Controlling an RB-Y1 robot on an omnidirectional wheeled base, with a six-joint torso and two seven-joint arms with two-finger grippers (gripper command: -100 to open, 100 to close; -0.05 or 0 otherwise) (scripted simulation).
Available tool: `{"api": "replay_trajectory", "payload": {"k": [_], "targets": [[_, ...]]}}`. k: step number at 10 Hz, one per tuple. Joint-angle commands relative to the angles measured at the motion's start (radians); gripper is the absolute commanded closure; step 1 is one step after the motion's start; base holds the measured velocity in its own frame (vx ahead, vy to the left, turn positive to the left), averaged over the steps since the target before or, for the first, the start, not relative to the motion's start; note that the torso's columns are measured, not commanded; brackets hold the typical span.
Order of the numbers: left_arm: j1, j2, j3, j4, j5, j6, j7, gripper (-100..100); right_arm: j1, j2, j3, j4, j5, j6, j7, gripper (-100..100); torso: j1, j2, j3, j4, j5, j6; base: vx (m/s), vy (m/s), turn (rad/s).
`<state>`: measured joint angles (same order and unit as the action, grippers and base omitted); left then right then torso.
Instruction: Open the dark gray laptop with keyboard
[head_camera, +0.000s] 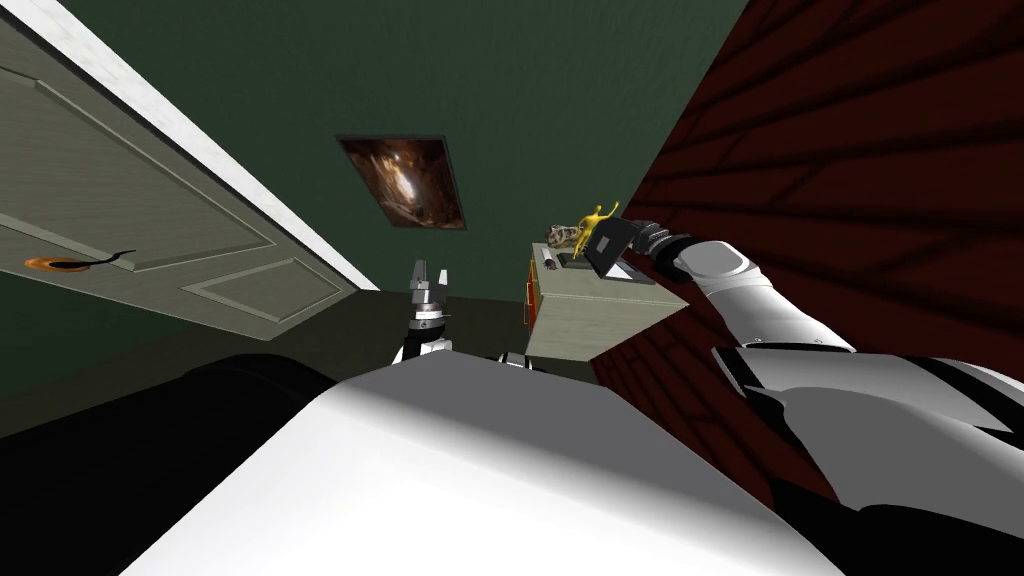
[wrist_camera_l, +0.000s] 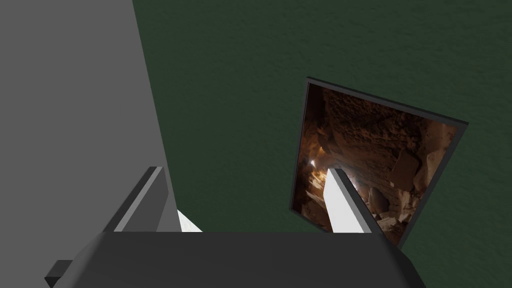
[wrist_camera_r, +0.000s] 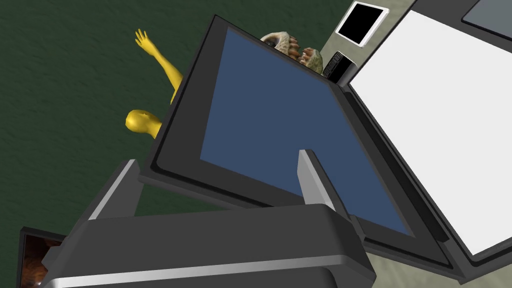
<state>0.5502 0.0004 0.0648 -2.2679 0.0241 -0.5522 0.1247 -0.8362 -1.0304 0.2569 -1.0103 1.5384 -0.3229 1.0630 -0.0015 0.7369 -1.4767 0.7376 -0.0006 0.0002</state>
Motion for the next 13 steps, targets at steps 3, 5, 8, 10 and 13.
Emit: {"api": "replay_trajectory", "payload": {"k": [3, 5, 8, 10, 13], "targets": [[0.0, 0.0, 0.0, 0.0, 0.0, 0.0, 0.0, 0, -0.001, 0.0, -0.001, 0.002, -0.001, -0.001, 0.002, -100, 0.001, 0.001, 0.001, 0.001, 0.001, 0.0, 0.0, -0.001, -0.001], [0.0, 0.0, 0.0, 0.0, 0.0, 0.0, 0.0, 0, -0.024, 0.0, 0.005, 0.052, 0.018, 0.015, -0.003, -100, 0.002, 0.001, 0.001, 0.0, 0.001, 0.0, -0.017, -0.023, 0.14], [0.0, 0.0, 0.0, 0.0, 0.0, 0.0, 0.0, 0, -0.069, 0.0, 0.015, 0.146, 0.055, 0.046, -0.013, -100, 0.001, 0.002, 0.001, 0.001, 0.0, 0.001, -0.063, -0.053, 0.256], [0.0, 0.0, 0.0, 0.0, 0.0, 0.0, 0.0, 0, -0.069, 0.0, 0.015, 0.162, 0.055, 0.046, -0.013, -100, 0.004, -0.002, -0.001, 0.0, 0.002, 0.0, -0.002, 0.011, 0.065], [0.0, 0.0, 0.0, 0.0, 0.0, 0.0, 0.0, 0, -0.069, 0.0, 0.015, 0.162, 0.055, 0.046, -0.013, -100, 0.0, 0.0, 0.0, 0.0, 0.0, 0.0, 0.001, -0.008, -0.017]]}}
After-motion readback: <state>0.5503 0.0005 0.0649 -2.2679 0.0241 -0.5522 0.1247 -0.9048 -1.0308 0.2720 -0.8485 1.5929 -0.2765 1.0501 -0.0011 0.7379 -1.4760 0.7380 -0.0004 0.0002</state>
